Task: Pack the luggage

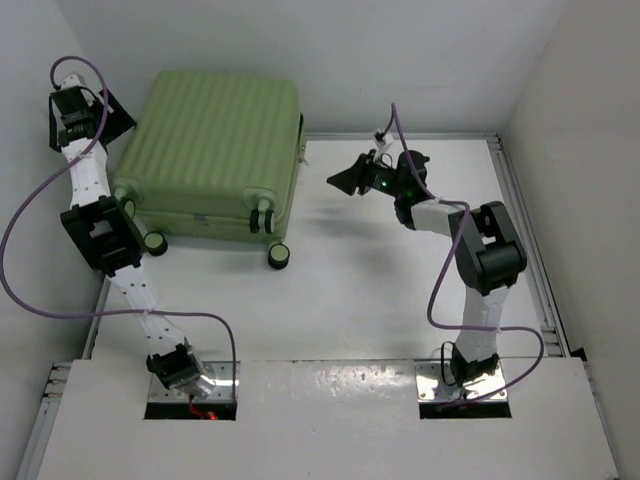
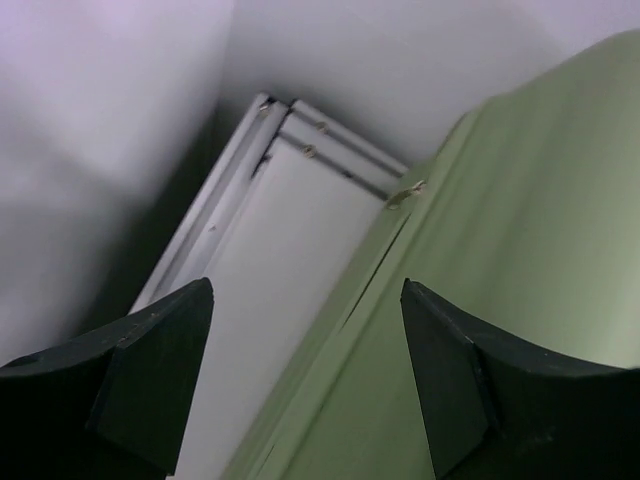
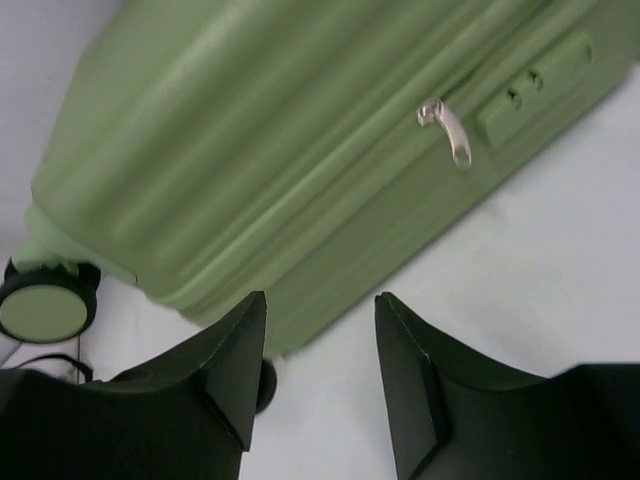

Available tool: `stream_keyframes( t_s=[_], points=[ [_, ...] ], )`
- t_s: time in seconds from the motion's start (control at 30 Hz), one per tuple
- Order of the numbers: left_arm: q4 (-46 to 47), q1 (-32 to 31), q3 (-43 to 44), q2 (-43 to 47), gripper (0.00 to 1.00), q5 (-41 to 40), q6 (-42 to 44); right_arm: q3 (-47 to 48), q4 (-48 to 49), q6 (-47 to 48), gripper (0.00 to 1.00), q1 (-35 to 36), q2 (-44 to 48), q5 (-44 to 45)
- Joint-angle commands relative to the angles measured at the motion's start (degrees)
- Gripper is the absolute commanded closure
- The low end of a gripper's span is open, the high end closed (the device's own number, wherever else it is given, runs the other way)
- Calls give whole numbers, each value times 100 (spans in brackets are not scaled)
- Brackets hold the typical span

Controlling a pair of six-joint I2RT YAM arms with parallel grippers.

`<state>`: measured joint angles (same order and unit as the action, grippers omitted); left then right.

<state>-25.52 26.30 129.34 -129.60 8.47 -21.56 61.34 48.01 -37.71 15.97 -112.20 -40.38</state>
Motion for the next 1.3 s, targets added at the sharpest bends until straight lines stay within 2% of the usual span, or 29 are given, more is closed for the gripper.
stream_keyframes(
  t_s=[0.0, 0.1, 0.17, 0.33, 0.47, 0.63, 0.83, 1.13, 1.27],
  points=[
    [635, 6, 180, -126, 19, 899, -234, 685, 701, -87, 53, 108, -222, 48],
    [899, -72, -267, -267, 19, 1978, -400, 993, 658, 192, 50, 144, -407, -31],
    [1057, -160, -470, -399, 18, 2421, -463, 1090, 456, 290, 50, 179, -582, 239],
    [1058, -600, -524, -715, 18, 2493, -446, 1897, 139, 766, 50, 266, -1093, 830],
    [927, -907, -471, -865, 18, 2423, -278, 2136, -107, 976, 50, 460, -1392, 1031],
    [812, -1293, -471, -1094, 18, 2484, -67, 1602, -230, 1204, 50, 487, -1234, 1111],
    [707, -1733, -418, -1498, 18, 2844, 3, 618, -55, 1214, 51, 381, -760, 593],
    [408, -2225, -489, -1884, 19, 3494, 64, 300, 139, 1284, 52, 407, -584, 373],
    [407, -2445, -778, -1885, 22, 3959, 3, 63, 200, 1266, 52, 398, -400, 364]
  ],
)
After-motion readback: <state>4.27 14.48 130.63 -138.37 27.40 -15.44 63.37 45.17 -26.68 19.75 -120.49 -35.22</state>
